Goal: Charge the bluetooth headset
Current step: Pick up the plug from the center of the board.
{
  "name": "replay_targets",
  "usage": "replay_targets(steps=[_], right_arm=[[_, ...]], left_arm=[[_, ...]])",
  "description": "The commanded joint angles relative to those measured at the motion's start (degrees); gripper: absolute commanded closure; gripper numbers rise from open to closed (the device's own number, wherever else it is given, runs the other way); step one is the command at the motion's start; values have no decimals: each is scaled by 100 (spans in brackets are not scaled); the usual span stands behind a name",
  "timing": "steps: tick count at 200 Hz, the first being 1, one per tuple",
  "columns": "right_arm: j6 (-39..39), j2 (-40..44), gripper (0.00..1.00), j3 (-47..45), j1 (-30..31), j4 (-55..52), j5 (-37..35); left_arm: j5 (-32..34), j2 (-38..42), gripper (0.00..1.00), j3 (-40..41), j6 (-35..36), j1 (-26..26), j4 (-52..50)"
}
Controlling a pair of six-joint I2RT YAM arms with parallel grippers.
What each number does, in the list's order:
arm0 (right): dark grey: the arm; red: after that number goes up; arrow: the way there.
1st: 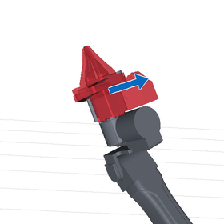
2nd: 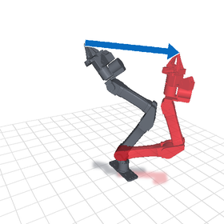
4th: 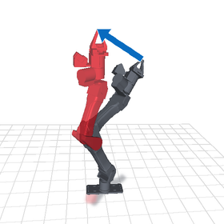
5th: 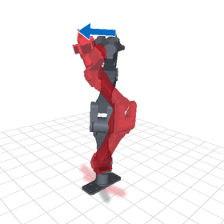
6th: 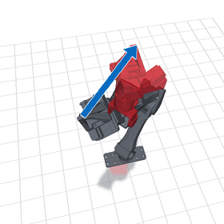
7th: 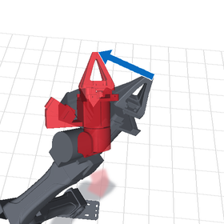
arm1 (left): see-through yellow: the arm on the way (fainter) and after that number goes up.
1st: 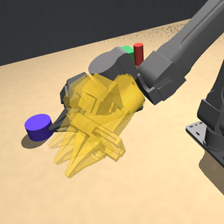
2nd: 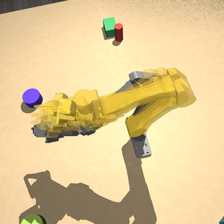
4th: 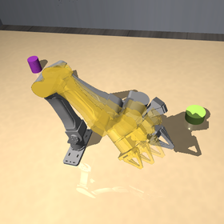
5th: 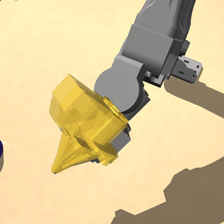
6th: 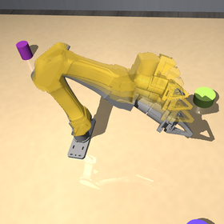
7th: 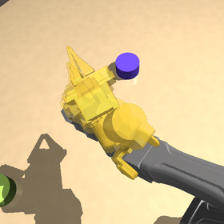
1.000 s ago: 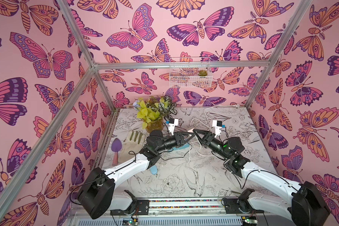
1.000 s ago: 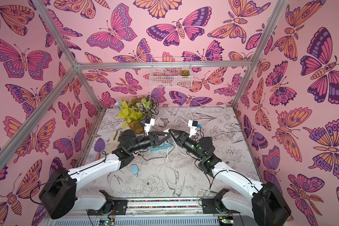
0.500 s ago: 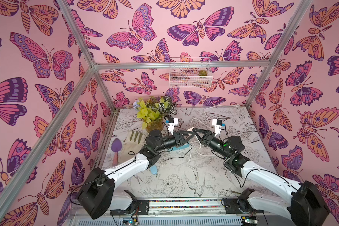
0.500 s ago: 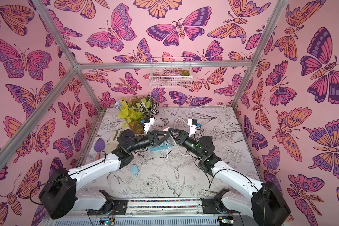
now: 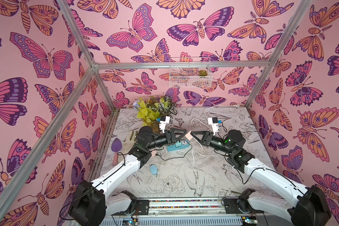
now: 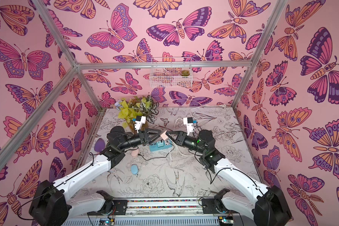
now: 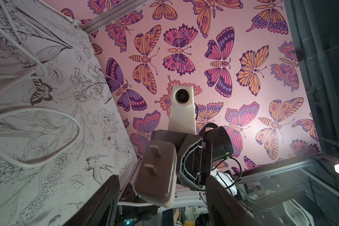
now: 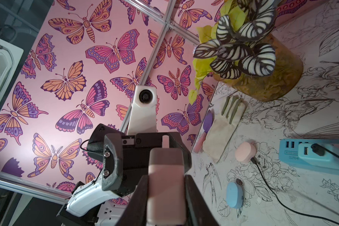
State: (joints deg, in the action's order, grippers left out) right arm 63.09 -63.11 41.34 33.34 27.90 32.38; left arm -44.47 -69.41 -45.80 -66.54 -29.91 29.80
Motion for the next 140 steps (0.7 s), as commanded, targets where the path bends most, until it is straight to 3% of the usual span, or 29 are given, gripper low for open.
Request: replay_targets(steps=[1, 17, 35, 76, 87, 94, 109, 140], right_arm=[[-240, -60, 89, 314, -18, -182, 625], [-271, -73, 89, 391, -21, -237, 770], [-287, -103, 89, 434, -25, -268, 860], [-4, -253, 85, 391, -91, 84, 985], [8, -266, 76, 414, -92, 105, 997], [2, -258, 65, 435, -93, 26, 997], [-132, -188, 49, 462, -91, -199, 917], [-143, -72, 42, 285, -31, -205, 723]], left_arm=[[-536, -137, 30, -211, 299, 38, -352], [-695, -180, 34, -254, 289, 39, -311], [-853, -205, 44, -263, 243, 42, -203], [-978, -205, 79, -137, 139, 30, -31], [-938, -213, 86, -76, 46, 35, 118], [-899, -229, 91, -33, -48, 30, 246], [-711, -271, 95, 91, -281, 40, 564], [-407, -569, 100, 352, -842, 30, 1548]])
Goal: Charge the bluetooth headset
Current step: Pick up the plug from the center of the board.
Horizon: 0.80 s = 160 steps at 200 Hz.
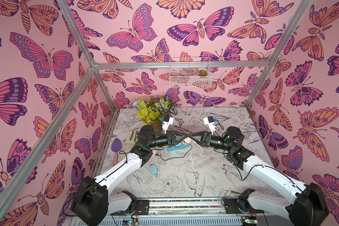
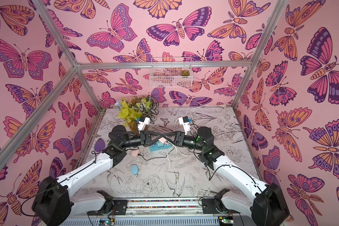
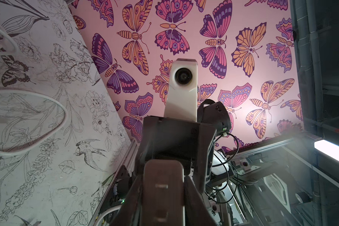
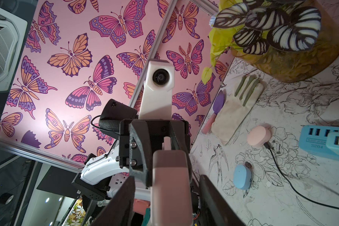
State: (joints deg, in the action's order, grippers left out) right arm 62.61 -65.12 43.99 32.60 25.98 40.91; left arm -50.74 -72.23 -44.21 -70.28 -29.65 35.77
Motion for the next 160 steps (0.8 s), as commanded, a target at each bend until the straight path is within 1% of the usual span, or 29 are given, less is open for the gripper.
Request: replay_targets(steps=[1, 13, 49, 69, 82, 94, 111, 117, 133, 139, 148, 154, 160], right_arm=[[-97, 130, 42, 17, 44, -13, -132], [-100, 123, 41, -37, 102, 1, -161], [-49, 46, 42, -139, 211, 144, -208], [27, 3, 47, -180, 212, 299, -228], [38, -35, 55, -156, 205, 355, -200], [19, -59, 59, -137, 210, 355, -238], [1, -74, 68, -158, 197, 366, -363], [15, -79, 69, -170, 203, 376, -582], [5, -87, 74, -181, 181, 380, -728], [-11, -91, 74, -159, 161, 338, -734], [-25, -92, 75, -128, 110, 265, -716], [-40, -92, 76, -114, 75, 201, -729], [-62, -78, 77, -102, 36, 114, -756]], left_arm=[[221, -294, 100, 197, -482, 3, 968], [257, -359, 100, 212, -577, 4, 1144], [385, -386, 100, 195, -541, 12, 1125], [437, -389, 100, 196, -540, 15, 1149], [476, -390, 100, 206, -530, 12, 1134], [486, -401, 100, 214, -530, 12, 1134], [448, -423, 100, 209, -535, 5, 1168], [434, -417, 100, 210, -531, 10, 1169], [425, -394, 100, 239, -506, 11, 1145], [429, -385, 93, 248, -488, 16, 1120], [433, -356, 77, 262, -440, 19, 1023], [434, -317, 68, 269, -367, 21, 912], [442, -278, 61, 273, -285, 33, 801]])
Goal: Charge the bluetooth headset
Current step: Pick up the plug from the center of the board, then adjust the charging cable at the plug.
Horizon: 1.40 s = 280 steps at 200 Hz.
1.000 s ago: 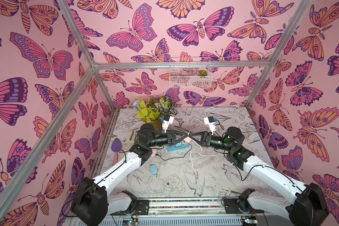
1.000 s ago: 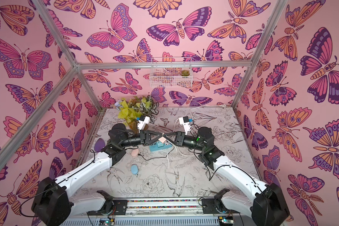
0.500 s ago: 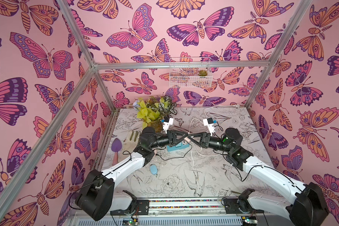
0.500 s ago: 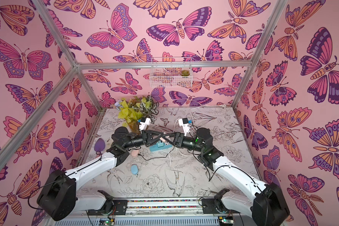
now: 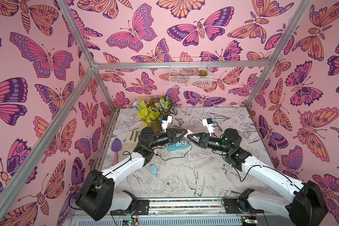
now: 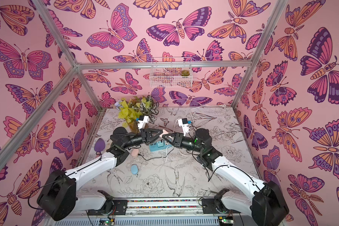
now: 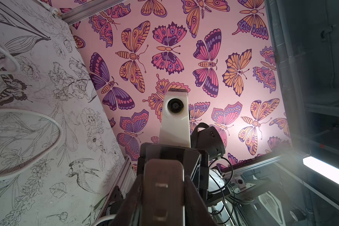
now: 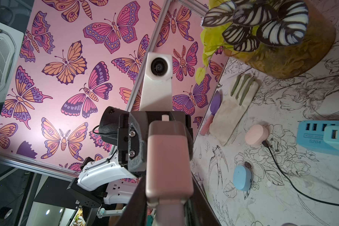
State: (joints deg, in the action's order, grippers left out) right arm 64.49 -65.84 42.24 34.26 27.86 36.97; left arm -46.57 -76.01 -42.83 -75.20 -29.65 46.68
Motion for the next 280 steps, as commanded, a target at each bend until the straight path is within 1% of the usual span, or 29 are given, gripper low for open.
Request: replay_targets(steps=[1, 10, 20, 24, 52, 70, 87, 106, 119, 155, 178, 188, 197, 218, 235, 253, 263, 280], right_arm=[[-256, -2, 77, 73, -139, -90, -364], [-283, 11, 78, 112, -205, -270, -393], [-247, 15, 79, 118, -280, -333, -409], [-221, 23, 79, 118, -307, -336, -430], [-51, 3, 79, 161, -401, -317, -549], [-24, -3, 79, 244, -419, -360, -602], [67, -6, 79, 306, -437, -373, -694], [181, 20, 79, 354, -472, -386, -810], [253, 50, 79, 355, -473, -361, -898], [423, 120, 79, 373, -473, -330, -887], [452, 193, 79, 330, -477, -329, -887], [489, 211, 80, 291, -473, -267, -886], [532, 223, 79, 264, -473, -225, -861], [564, 271, 80, 199, -473, -184, -850], [595, 299, 80, 163, -473, -160, -875], [609, 326, 80, 145, -473, -166, -929], [613, 340, 80, 144, -473, -176, -957], [514, 361, 80, 161, -473, -368, -1006]], left_arm=[[20, 111, 60, 139, 225, 31, -308], [25, 195, 52, 151, 416, 37, -513], [40, 253, 44, 145, 710, 39, -1034], [50, 485, 42, 152, 859, 37, -1237], [214, 931, 35, 238, 1803, 16, -2453], [353, 1109, 33, 259, 2463, -76, -3130], [653, 1177, 32, 131, 3263, -355, -3911], [1264, 1092, 31, -113, 4088, -803, -4740], [1655, 970, 30, -154, 4390, -1038, -4934], [2631, 744, 27, -314, 5011, -1611, -4925], [3228, 455, 27, -540, 5401, -1996, -4923], [3538, 368, 27, -607, 5426, -2085, -4923], [3617, 91, 28, -627, 5419, -2108, -4844], [3821, -98, 31, -671, 5367, -2163, -4610], [3974, -247, 36, -764, 5373, -2194, -4539], [4082, -376, 45, -833, 5367, -2199, -4507], [4098, -395, 52, -841, 5367, -2201, -4494], [4060, -342, 70, -785, 5375, -2195, -4475]])
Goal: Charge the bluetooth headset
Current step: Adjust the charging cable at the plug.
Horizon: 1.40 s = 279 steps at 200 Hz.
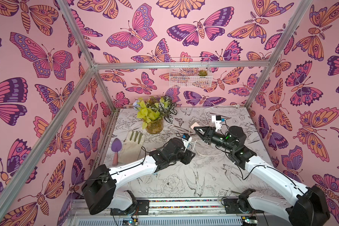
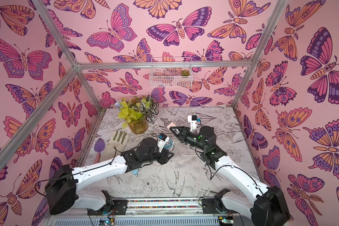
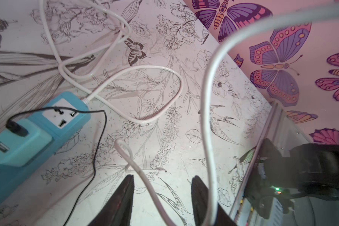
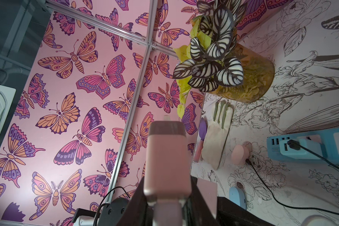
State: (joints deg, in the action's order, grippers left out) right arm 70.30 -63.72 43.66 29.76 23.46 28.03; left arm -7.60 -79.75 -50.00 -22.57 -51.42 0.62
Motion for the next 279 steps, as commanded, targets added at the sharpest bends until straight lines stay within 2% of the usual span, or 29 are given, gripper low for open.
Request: replay_targets(steps=[1, 24, 43, 81, 87, 101, 111, 143, 162, 205, 219, 230, 262, 279], right_arm=[[-77, 149, 80, 24, -23, 44, -122], [-422, 176, 81, 163, -98, -599, -149], [-550, 143, 81, 192, -214, -842, -106], [-808, -27, 83, 338, -304, -1268, 77], [-820, -48, 83, 369, -304, -1323, 103], [-743, -95, 83, 363, -304, -1230, 183], [-673, -117, 83, 354, -304, -1133, 252], [-384, -199, 83, 290, -297, -729, 492], [-244, -148, 83, 196, -295, -532, 493], [-230, 58, 83, 165, -278, -597, 484], [-211, 112, 83, 143, -269, -606, 466], [-219, 140, 83, 126, -269, -629, 457], [-226, 150, 83, 86, -271, -623, 425], [-245, 137, 83, 57, -278, -659, 338]], left_arm=[[158, 39, 71, -66, 117, -22, 131], [110, 274, 91, 147, 113, -17, 79], [130, 527, 100, 331, 130, -17, -119], [227, 1145, 100, 601, 86, -17, -500], [264, 1209, 93, 637, 95, -16, -532], [300, 1307, 61, 706, 139, -17, -480], [290, 1315, 48, 724, 217, -21, -398], [452, 1240, 41, 897, 723, -213, 459], [561, 1033, 40, 868, 1057, -354, 987], [815, 180, 40, 424, 1366, -535, 1305], [936, 33, 42, 380, 1350, -535, 1405], [986, -26, 47, 330, 1314, -532, 1405], [1006, -7, 74, 346, 1184, -533, 1413], [953, 81, 84, 424, 1144, -536, 1397]])
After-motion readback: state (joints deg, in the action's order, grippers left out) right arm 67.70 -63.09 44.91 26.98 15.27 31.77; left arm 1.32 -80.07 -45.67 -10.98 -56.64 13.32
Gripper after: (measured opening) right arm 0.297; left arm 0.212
